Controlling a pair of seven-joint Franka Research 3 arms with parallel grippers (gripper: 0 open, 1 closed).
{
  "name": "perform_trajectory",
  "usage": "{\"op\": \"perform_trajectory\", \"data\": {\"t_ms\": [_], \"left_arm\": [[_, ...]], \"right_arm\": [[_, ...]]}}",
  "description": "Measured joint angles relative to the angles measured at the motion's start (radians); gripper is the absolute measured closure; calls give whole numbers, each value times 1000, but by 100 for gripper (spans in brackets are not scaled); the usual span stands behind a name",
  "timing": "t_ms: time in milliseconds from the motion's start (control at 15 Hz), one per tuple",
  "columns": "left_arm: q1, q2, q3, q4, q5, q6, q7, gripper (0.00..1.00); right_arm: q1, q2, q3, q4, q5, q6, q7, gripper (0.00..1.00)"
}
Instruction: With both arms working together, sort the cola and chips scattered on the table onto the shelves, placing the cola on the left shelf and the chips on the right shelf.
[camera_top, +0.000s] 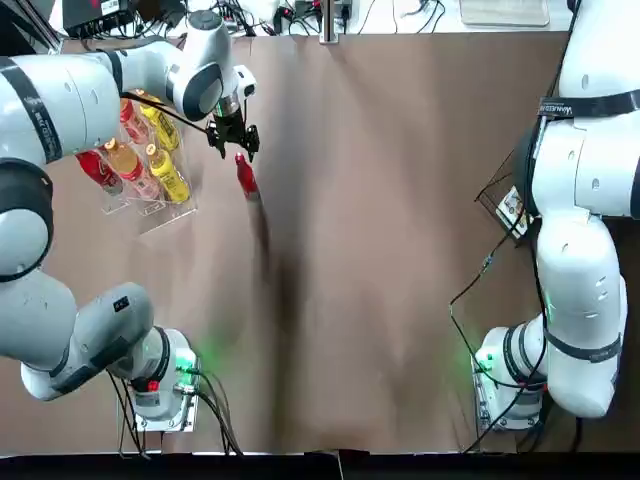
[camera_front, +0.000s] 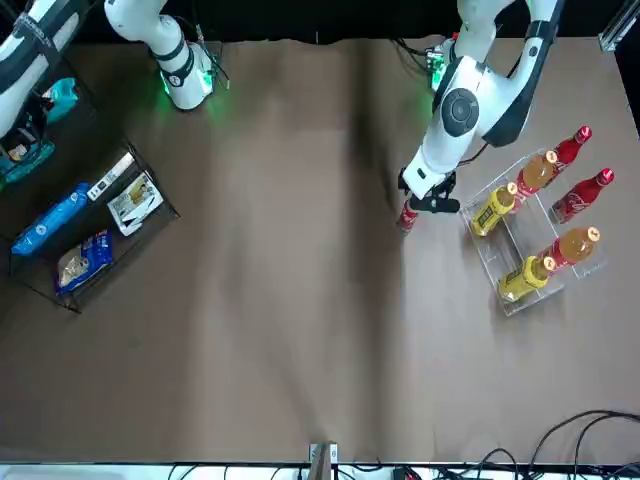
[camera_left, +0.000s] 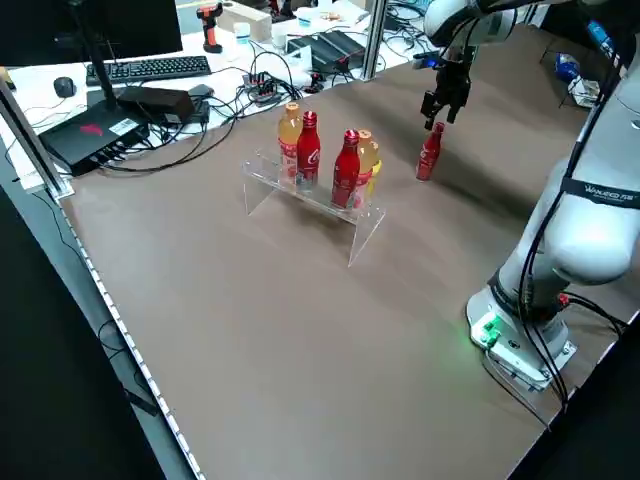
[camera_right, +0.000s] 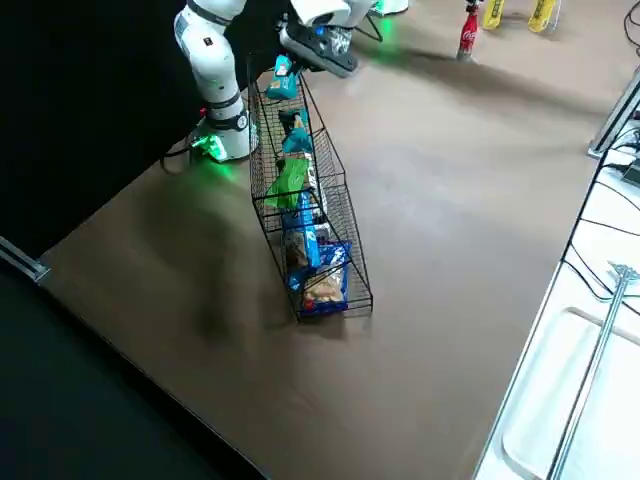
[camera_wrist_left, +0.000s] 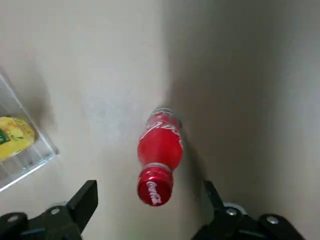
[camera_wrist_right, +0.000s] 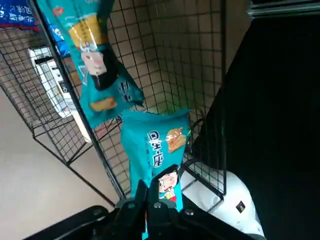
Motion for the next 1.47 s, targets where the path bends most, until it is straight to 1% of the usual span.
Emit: {"op": "perform_trajectory", "data": {"t_ms": [67, 133, 267, 333, 400, 467, 533, 600, 667, 800, 1000, 1067, 1200, 1333, 1467], "left_arm": [[-1, 7, 0, 0, 0, 7, -7, 10], [-3, 12, 0, 0, 0, 9, -21, 16], [-12, 17, 0, 0, 0, 11, -44, 19], [-16, 18, 0, 0, 0, 11, -50, 22], [-18, 18, 0, 0, 0, 11, -56, 23], [-18, 18, 0, 0, 0, 12, -58, 30], [-18, 18, 0, 0, 0, 12, -58, 32], [-18, 18, 0, 0, 0, 12, -58, 33], [-18, 18, 0, 0, 0, 12, -58, 37], [-18, 19, 0, -1, 0, 12, -58, 38], [-17, 20, 0, -3, 0, 12, -58, 42], [-16, 21, 0, -3, 0, 12, -58, 42], [-16, 21, 1, -3, 0, 12, -58, 44], [-16, 21, 2, -3, 0, 12, -58, 45], [-16, 21, 4, -4, 0, 12, -58, 47]], "right_arm": [[0, 0, 3, -14, -1, 17, 0, 97], [0, 1, 6, -24, -1, 28, -5, 97], [0, 1, 7, -38, -2, 38, -53, 96], [-1, 1, 7, -41, -4, 38, -82, 92], [-3, 1, 7, -43, -5, 38, -105, 84], [-4, 1, 7, -44, -5, 38, -125, 75], [-4, 1, 7, -44, -5, 38, -138, 75], [-3, 1, 7, -44, -5, 38, -145, 72], [-2, 1, 7, -44, -5, 38, -151, 67], [2, 1, 6, -32, -5, 37, -167, 66], [12, 1, 6, 20, -3, 18, -212, 66], [19, 1, 6, 40, 9, 14, -221, 66], [28, 1, 6, 64, 84, 13, -227, 66], [29, 1, 6, 70, 174, 20, -230, 66], [29, 1, 7, 70, 249, 52, -235, 66]]}}
